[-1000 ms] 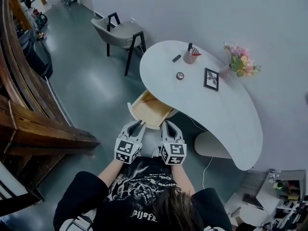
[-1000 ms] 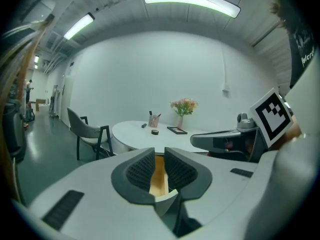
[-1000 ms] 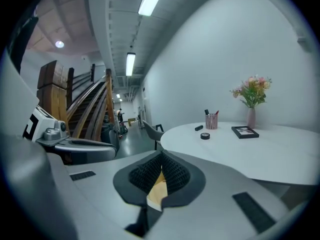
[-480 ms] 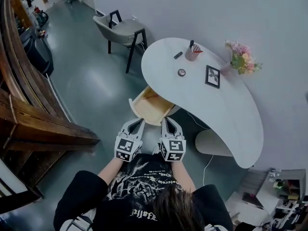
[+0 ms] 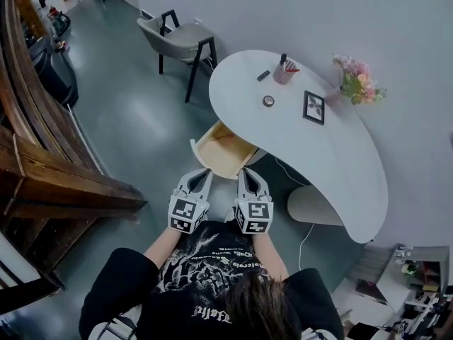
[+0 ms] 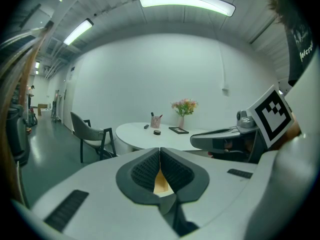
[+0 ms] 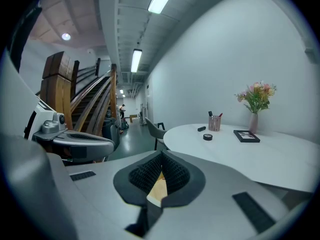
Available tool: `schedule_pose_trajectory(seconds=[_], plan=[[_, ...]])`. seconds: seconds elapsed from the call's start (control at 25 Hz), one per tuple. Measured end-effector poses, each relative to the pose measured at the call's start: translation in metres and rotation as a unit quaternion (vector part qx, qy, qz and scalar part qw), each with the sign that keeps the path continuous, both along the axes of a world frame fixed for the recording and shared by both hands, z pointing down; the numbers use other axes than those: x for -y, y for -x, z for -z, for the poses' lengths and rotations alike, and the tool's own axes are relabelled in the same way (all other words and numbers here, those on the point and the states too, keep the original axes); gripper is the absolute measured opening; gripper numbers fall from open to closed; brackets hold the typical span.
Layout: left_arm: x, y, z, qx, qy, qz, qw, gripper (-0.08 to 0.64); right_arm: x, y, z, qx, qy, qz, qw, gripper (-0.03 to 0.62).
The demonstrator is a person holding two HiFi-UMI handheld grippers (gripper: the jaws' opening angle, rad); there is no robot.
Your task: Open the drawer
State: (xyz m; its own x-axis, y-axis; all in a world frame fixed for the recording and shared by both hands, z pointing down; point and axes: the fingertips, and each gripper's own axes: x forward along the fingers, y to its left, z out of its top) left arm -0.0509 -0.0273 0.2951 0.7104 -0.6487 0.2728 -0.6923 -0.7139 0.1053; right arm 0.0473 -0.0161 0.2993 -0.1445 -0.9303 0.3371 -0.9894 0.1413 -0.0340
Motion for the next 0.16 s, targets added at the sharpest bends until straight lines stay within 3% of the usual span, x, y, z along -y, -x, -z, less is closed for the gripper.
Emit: schedule_pose_trajectory(seconds=[0.16], plan=[[0.0014,0.0030,0.0059,-0.001,-0.004,0.007,1.0000,0.025,-0.0014,0.0028,-0.0006,-0.001,-0.001,0.000,1.000,0.025]])
